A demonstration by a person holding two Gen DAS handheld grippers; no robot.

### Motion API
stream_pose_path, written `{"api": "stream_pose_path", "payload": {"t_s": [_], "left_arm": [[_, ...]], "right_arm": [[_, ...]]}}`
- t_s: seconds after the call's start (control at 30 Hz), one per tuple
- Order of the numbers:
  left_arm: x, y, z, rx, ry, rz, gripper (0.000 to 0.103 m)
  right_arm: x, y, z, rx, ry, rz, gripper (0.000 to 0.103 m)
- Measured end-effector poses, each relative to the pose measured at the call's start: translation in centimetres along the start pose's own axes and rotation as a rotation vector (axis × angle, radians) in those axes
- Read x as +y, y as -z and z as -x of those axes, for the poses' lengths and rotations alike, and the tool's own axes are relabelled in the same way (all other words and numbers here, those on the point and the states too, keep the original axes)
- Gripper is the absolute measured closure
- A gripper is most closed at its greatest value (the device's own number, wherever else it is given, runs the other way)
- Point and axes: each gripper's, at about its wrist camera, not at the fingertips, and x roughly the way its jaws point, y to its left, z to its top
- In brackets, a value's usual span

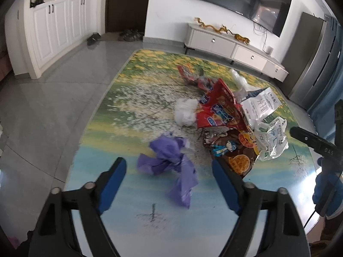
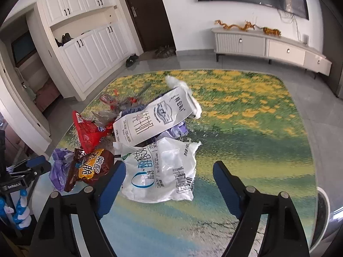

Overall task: Collect trash
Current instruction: 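Grasp the purple glove with the left tool while the right tool grasps a white plastic bag, then carry both items to the white bin and open both tools to drop them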

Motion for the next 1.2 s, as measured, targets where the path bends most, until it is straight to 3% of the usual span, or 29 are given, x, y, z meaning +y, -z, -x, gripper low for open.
{"api": "stream_pose_path", "payload": {"t_s": [0.13, 0.3, 0.33, 0.4, 0.67, 0.8, 0.97, 1.2], "left_arm": [[-0.5, 0.1, -1.6, 0.047, 0.013, 0.006, 0.047], [-0.5, 0.7, -2.4, 0.079, 0.028, 0.024, 0.078], [-0.4, 0.7, -2.3, 0.081, 0.031, 0.028, 0.079], [-0.5, 0.7, -1.9, 0.072, 0.027, 0.029, 0.08], [-1.3, 0.7, 1.3, -0.007, -0.005, -0.005, 0.084], [-2.2, 0.1, 3.7, -0.063, 0.002, -0.031, 0.084], [-5.8, -1.3, 5.8, -0.115, 0.088, -0.108, 0.084], [-16.8, -3.6, 5.4, -0.111, 0.25, -0.315, 0.084]], "right_arm": [[-0.2, 0.2, -1.5, 0.041, -0.015, -0.003, 0.03], [-0.3, 0.9, -2.4, 0.074, -0.022, -0.005, 0.047], [-0.3, 1.0, -2.5, 0.075, -0.024, -0.007, 0.049], [-0.3, 1.3, -2.4, 0.079, -0.024, -0.004, 0.067], [-0.1, 2.4, -0.5, 0.049, -0.037, 0.003, 0.087], [-0.1, 2.6, 2.3, -0.012, -0.033, -0.003, 0.091], [-1.3, 2.6, 7.5, -0.124, 0.0, -0.021, 0.092], [-7.3, 4.6, 15.9, -0.251, 0.167, -0.099, 0.092]]}}
